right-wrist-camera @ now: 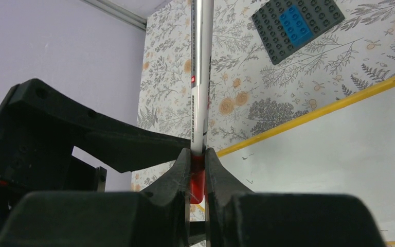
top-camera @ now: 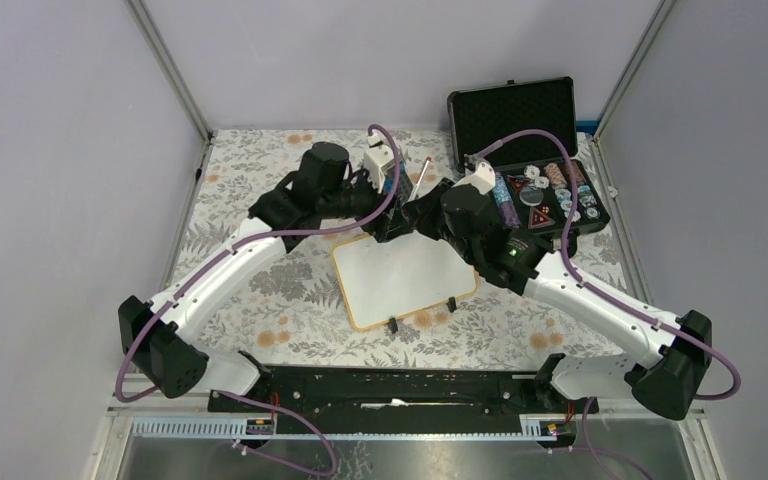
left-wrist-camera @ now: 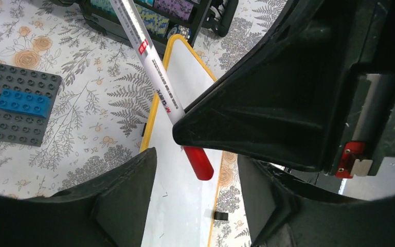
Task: Write a sentence on the whiteboard
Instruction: Pass from the right arm to the left, then pass from the left arm to the right
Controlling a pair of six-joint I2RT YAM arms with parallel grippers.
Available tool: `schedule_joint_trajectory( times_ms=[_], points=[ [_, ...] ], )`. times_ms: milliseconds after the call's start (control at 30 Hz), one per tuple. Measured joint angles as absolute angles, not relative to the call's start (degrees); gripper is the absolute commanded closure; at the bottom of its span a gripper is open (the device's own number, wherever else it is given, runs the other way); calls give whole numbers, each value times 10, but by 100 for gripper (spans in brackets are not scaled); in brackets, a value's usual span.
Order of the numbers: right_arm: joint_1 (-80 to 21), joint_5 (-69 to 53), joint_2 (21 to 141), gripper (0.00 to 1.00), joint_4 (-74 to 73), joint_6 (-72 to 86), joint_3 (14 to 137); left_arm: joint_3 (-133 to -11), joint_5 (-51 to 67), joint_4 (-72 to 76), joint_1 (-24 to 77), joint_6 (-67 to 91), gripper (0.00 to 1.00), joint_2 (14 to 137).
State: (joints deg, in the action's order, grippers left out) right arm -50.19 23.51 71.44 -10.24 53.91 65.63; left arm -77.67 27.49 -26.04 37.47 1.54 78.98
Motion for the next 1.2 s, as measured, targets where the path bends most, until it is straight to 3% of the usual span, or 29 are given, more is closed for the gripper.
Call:
schedule_joint_trajectory(
  times_ms=[367,467,500,533,600,700,900,1200],
  points=[
    [-511,250,715,99,-102,545,658,-777,261,-260,379,30,86,790],
    [-512,253,714,86,-103,545,658,-777,255,-261,381,31,100,790],
    [-512,254,713,80,-102,545,658,-777,257,-260,379,32,100,790],
    [-512,255,713,67,-100,544,658,-777,257,-260,378,32,100,790],
    [-513,256,711,30,-101,541,658,-777,259,-260,378,31,100,790],
    [-513,260,701,3,-100,524,656,-777,263,-274,377,14,100,790],
    [-515,237,643,0,-83,451,627,-773,266,-320,358,-71,100,777],
    [-491,69,596,0,-53,347,586,-754,300,-375,268,-209,100,707]
  ],
)
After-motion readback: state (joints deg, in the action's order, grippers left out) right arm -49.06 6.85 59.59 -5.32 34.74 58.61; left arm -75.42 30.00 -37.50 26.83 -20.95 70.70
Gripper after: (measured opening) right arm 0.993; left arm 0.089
